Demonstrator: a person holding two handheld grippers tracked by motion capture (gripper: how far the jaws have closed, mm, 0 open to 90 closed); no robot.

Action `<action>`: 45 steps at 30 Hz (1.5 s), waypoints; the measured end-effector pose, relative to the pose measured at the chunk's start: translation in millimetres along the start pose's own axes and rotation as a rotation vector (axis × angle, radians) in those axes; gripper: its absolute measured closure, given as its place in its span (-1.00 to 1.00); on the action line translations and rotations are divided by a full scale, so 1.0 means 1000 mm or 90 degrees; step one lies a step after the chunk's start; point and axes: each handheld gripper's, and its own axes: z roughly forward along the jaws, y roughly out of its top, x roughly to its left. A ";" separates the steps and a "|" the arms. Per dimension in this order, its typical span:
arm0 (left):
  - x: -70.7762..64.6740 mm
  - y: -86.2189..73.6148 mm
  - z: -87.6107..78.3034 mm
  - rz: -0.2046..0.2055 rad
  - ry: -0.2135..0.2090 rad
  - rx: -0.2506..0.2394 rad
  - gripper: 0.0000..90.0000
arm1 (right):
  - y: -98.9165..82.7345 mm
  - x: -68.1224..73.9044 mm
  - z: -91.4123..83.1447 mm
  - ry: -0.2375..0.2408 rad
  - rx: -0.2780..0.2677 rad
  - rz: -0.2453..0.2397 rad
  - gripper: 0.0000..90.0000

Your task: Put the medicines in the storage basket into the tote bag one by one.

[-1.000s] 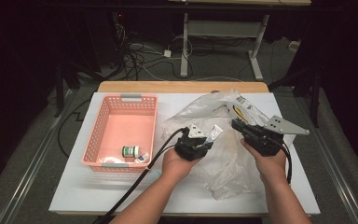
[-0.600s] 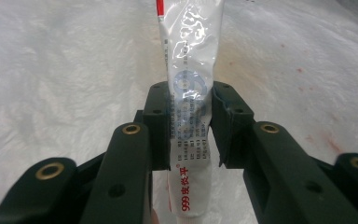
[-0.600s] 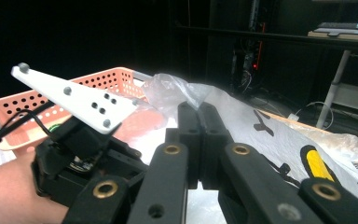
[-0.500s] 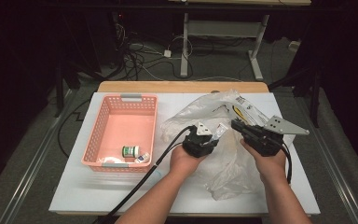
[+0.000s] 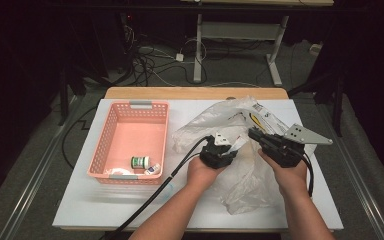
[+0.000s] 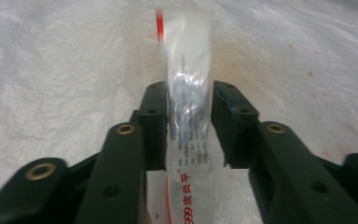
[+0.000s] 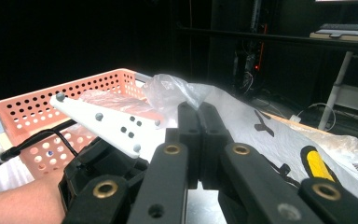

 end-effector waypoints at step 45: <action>-0.013 -0.047 -0.128 0.009 -0.044 -0.028 -1.00 | -0.004 -0.001 -0.002 -0.017 0.015 0.001 1.00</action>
